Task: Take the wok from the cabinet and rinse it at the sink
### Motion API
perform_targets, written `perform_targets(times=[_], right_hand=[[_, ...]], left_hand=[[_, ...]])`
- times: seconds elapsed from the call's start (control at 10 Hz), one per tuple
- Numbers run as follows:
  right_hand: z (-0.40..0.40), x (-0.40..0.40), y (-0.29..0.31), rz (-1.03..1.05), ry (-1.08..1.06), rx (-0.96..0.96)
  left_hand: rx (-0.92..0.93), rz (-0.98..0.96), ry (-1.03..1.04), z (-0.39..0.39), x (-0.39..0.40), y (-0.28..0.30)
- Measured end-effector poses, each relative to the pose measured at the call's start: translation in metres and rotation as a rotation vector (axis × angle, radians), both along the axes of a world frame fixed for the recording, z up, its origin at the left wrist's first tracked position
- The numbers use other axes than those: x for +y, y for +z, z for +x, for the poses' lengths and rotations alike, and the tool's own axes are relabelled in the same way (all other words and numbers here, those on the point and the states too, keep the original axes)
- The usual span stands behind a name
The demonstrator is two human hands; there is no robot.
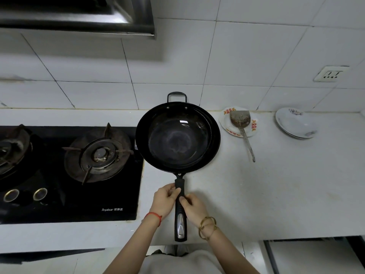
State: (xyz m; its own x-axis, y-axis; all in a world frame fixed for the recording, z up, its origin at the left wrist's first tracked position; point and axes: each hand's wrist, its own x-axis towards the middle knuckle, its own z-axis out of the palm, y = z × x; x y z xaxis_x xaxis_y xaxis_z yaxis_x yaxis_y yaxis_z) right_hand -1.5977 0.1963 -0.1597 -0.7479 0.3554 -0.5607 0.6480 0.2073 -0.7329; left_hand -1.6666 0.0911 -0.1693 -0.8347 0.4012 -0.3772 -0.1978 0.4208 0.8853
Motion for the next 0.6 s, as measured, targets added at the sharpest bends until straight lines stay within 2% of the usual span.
perform_targets(times=[0.5, 0.6], right_hand=[[0.0004, -0.0015, 0.0089, -0.011, 0.001, 0.0], [-0.002, 0.0056, 0.0114, -0.035, -0.054, 0.051]], left_hand=[[0.057, -0.077, -0.054, 0.0011, -0.0043, 0.0077], [0.093, -0.116, -0.008, -0.0044, -0.008, 0.0042]])
